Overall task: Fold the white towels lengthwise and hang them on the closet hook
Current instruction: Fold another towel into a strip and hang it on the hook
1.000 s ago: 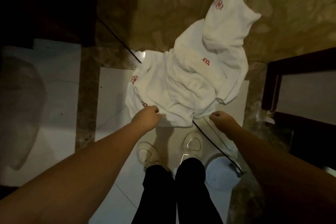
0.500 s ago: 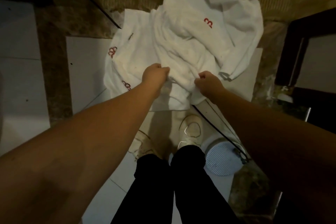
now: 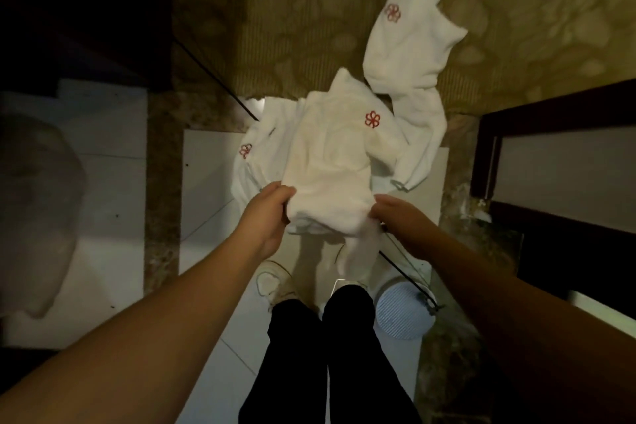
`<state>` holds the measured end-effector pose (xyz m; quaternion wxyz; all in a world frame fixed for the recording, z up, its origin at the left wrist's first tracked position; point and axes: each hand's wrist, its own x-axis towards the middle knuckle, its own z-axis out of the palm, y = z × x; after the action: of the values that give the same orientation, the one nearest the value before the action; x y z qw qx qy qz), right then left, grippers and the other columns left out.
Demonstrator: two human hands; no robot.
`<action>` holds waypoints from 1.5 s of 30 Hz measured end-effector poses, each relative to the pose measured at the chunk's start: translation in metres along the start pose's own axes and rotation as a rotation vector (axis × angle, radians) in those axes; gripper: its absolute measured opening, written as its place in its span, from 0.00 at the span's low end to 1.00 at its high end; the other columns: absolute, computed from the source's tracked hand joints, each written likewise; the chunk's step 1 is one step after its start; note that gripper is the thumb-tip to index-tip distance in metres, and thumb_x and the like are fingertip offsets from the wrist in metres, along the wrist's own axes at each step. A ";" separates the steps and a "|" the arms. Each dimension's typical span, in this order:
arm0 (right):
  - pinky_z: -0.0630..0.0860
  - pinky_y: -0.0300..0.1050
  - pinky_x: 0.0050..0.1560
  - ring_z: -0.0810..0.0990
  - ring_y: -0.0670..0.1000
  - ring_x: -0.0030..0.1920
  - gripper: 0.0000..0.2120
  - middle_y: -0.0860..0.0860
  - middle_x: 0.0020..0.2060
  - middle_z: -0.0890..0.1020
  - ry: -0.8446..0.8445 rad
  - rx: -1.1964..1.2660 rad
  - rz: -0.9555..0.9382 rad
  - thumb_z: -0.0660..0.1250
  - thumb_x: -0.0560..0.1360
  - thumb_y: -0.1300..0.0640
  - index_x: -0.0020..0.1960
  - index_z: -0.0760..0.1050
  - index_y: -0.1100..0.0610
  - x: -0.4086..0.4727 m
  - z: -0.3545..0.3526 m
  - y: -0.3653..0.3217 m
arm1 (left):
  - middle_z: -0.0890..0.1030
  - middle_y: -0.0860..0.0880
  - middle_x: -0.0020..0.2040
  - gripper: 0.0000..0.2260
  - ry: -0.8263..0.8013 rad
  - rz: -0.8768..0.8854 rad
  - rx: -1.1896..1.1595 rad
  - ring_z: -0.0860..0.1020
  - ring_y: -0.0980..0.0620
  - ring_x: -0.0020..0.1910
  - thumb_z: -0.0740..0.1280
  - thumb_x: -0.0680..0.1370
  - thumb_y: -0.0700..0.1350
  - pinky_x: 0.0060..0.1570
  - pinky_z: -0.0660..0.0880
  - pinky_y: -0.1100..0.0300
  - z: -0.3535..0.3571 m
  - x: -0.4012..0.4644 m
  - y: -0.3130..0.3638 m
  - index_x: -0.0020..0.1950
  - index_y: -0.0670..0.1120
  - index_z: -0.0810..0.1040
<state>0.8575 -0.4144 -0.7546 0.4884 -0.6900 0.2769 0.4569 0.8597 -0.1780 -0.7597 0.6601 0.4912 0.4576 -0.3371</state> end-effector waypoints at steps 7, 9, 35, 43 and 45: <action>0.73 0.43 0.46 0.79 0.48 0.45 0.07 0.51 0.45 0.83 -0.200 -0.282 -0.167 0.65 0.77 0.60 0.51 0.80 0.52 -0.096 0.027 -0.050 | 0.85 0.46 0.56 0.07 -0.039 0.015 0.100 0.81 0.44 0.54 0.68 0.79 0.43 0.62 0.75 0.46 -0.009 -0.088 0.042 0.57 0.47 0.81; 0.73 0.38 0.47 0.79 0.45 0.46 0.07 0.47 0.47 0.83 -0.217 -0.375 -0.184 0.67 0.78 0.58 0.53 0.81 0.51 -0.115 0.032 -0.057 | 0.85 0.45 0.54 0.08 -0.029 0.045 0.184 0.82 0.45 0.52 0.69 0.79 0.42 0.61 0.76 0.46 -0.013 -0.108 0.051 0.57 0.47 0.82; 0.64 0.36 0.32 0.72 0.40 0.33 0.13 0.45 0.33 0.74 0.092 -0.831 -0.767 0.69 0.78 0.44 0.40 0.71 0.49 -0.415 0.060 -0.247 | 0.79 0.55 0.45 0.15 0.142 0.569 1.427 0.77 0.56 0.44 0.73 0.75 0.53 0.42 0.71 0.62 -0.165 -0.474 0.172 0.57 0.46 0.81; 0.68 0.40 0.37 0.72 0.39 0.33 0.11 0.43 0.35 0.76 0.083 -0.700 -0.899 0.71 0.77 0.45 0.41 0.73 0.49 -0.514 0.059 -0.241 | 0.86 0.49 0.49 0.06 0.041 0.966 0.267 0.85 0.52 0.48 0.68 0.79 0.47 0.45 0.79 0.65 -0.156 -0.617 0.118 0.50 0.53 0.86; 0.73 0.41 0.43 0.78 0.42 0.41 0.06 0.44 0.42 0.80 0.024 -0.717 -0.926 0.71 0.77 0.46 0.47 0.76 0.46 -0.542 0.067 -0.233 | 0.85 0.44 0.51 0.08 0.034 1.053 0.219 0.83 0.46 0.51 0.68 0.79 0.49 0.52 0.80 0.54 -0.143 -0.653 0.102 0.55 0.50 0.83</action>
<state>0.7942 -0.3012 -0.1750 0.3701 -0.8663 -0.2200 0.2533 0.6806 -0.0148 -0.1282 0.6771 0.7257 0.1222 0.0017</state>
